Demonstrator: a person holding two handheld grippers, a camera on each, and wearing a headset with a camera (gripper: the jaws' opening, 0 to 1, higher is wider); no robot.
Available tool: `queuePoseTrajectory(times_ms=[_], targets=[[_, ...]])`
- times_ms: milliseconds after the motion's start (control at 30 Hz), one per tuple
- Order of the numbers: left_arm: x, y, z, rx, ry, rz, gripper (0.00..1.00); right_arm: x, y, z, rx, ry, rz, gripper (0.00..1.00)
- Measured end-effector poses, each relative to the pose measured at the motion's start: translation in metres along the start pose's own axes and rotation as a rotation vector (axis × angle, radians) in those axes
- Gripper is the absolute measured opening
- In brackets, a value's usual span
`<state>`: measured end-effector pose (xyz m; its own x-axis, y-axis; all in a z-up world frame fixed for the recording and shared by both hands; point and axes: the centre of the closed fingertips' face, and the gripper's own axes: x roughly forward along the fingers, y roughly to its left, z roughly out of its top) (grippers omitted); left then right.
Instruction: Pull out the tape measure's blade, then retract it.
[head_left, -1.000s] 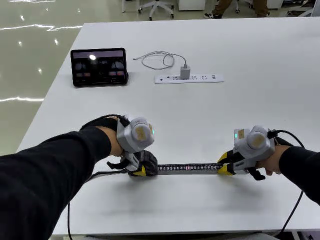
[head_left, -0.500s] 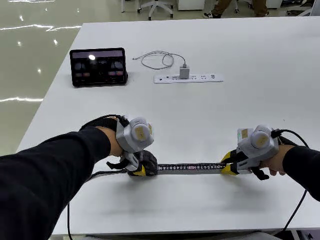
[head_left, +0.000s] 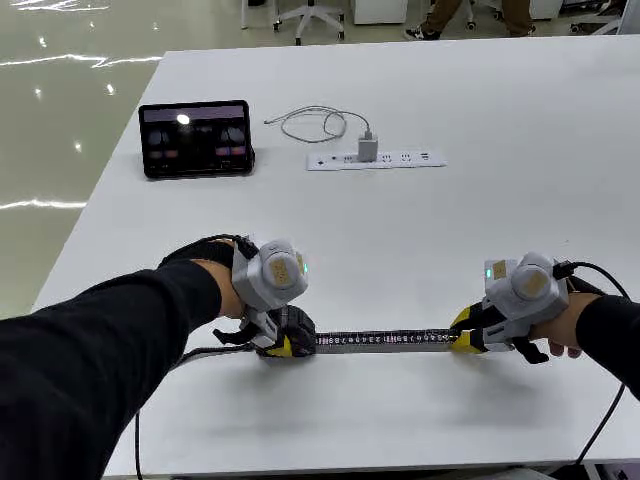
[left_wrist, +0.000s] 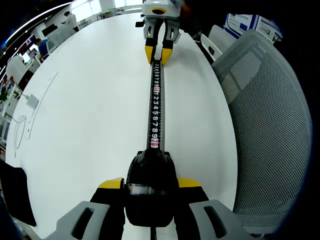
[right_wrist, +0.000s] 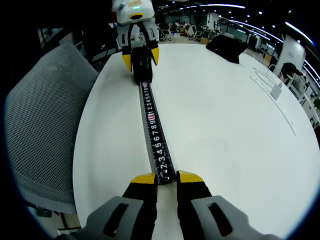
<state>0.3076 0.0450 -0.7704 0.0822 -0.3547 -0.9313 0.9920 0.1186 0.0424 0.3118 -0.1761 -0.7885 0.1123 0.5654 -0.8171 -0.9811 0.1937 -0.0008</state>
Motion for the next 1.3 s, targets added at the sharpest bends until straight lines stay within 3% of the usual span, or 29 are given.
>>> queuePoseTrajectory(times_ms=[633, 1300], targets=[[0.0, 0.0, 0.002, -0.006, -0.004, 0.0, 0.34, -0.01, -0.007, -0.019, 0.016, 0.016, -0.015, 0.09], [0.002, 0.0, 0.003, -0.007, -0.001, 0.003, 0.34, -0.012, -0.005, -0.017, 0.033, 0.01, -0.013, 0.1]])
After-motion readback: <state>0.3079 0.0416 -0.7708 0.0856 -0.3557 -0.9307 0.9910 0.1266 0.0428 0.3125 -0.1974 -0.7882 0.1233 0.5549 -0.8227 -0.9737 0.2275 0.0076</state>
